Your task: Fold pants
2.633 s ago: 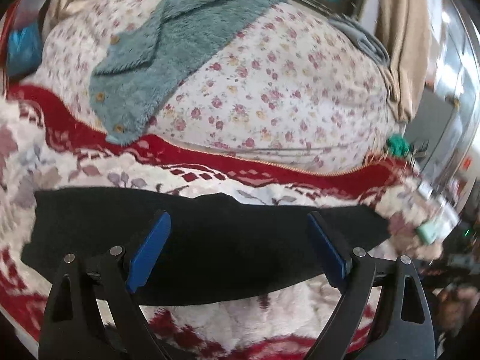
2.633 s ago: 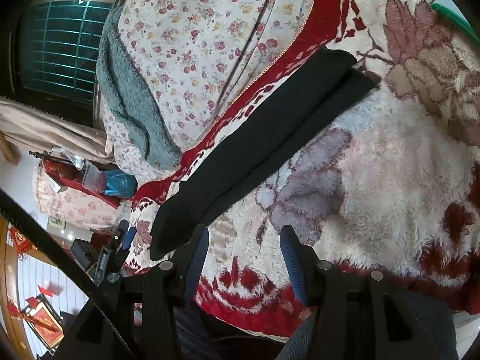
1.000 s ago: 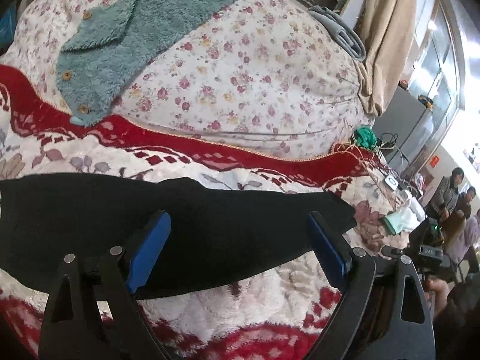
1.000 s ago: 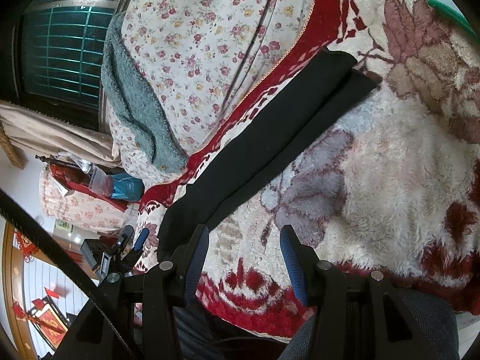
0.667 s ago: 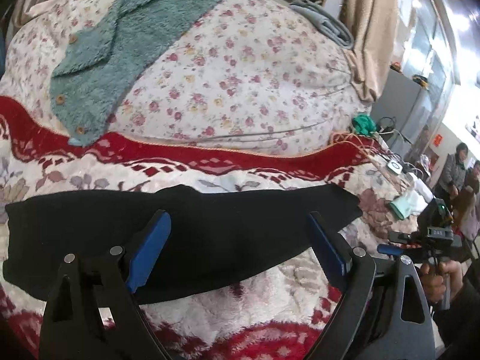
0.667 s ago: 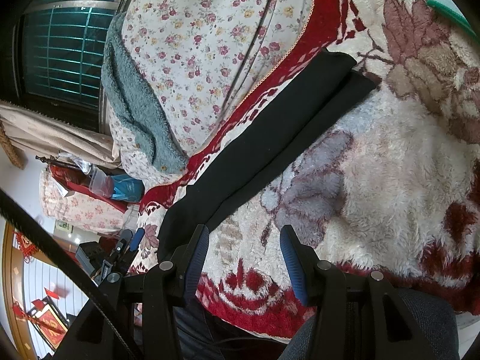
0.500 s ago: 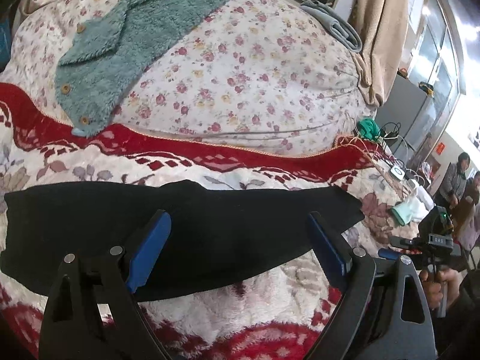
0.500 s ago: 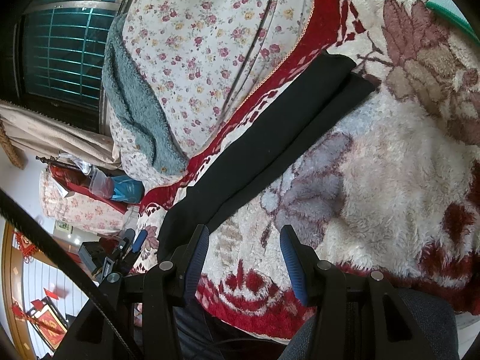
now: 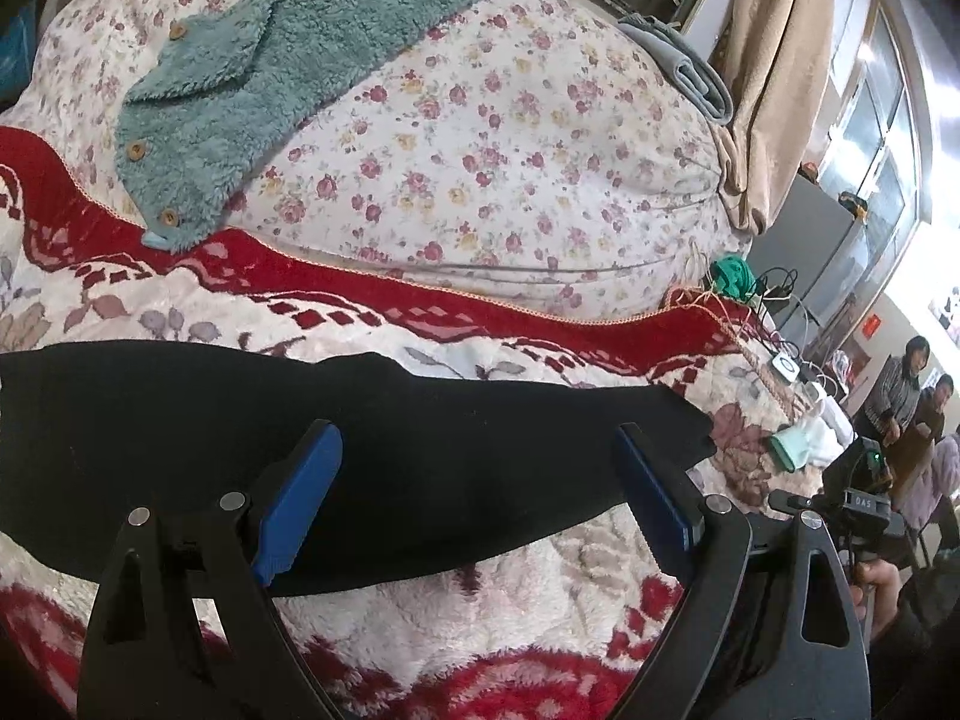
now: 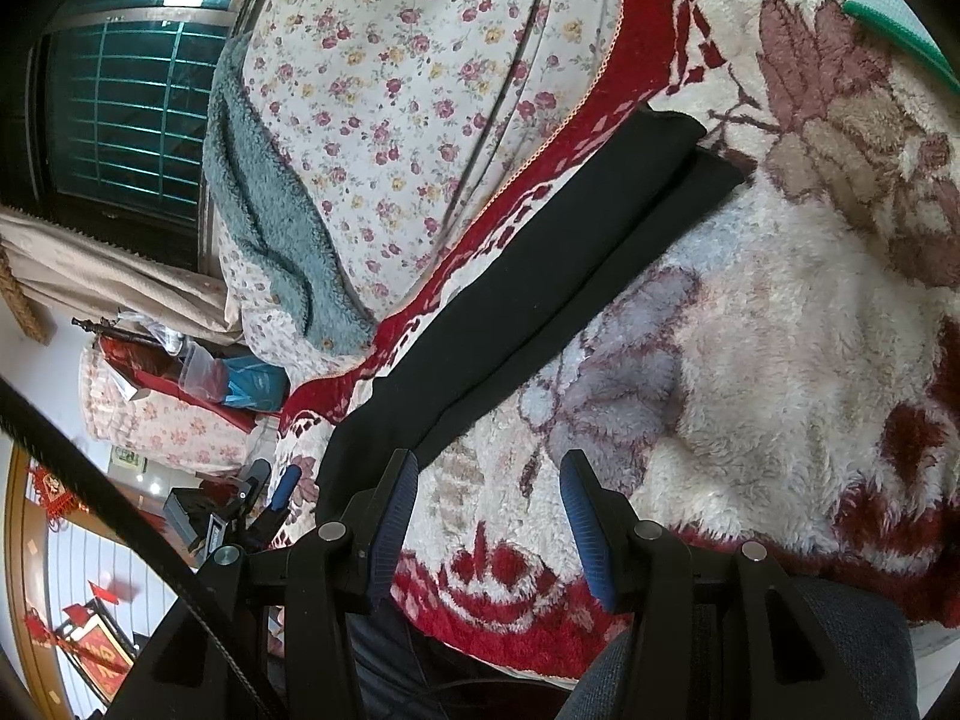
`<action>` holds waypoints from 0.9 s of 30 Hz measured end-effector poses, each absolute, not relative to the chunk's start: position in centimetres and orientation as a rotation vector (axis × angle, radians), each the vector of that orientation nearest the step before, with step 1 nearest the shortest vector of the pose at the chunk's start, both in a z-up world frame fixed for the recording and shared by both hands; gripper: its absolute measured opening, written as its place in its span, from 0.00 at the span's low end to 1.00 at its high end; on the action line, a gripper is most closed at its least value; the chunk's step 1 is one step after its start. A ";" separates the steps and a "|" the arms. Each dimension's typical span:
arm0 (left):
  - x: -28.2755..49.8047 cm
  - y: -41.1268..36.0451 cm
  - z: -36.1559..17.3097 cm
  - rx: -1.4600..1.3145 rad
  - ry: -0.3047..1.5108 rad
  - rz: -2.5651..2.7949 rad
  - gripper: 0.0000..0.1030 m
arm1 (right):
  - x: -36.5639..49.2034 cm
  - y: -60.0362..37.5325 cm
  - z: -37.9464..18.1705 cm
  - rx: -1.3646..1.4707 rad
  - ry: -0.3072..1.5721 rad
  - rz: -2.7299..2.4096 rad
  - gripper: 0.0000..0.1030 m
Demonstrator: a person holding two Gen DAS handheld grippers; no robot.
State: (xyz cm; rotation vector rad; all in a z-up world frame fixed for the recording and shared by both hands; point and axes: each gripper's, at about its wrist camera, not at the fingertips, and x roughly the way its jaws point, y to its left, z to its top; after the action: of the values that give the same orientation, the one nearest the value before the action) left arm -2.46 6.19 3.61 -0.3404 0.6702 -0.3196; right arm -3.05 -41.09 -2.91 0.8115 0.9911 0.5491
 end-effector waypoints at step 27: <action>-2.3 6.2 3.8 -0.341 0.674 -0.312 0.88 | -2.9 -41.1 -2.8 0.819 0.989 0.549 0.46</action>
State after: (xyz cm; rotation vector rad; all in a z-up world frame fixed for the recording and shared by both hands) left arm -2.33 6.21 3.76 -0.3414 0.6743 -0.3116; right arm -2.88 -41.09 -2.83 0.8194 0.9891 0.5486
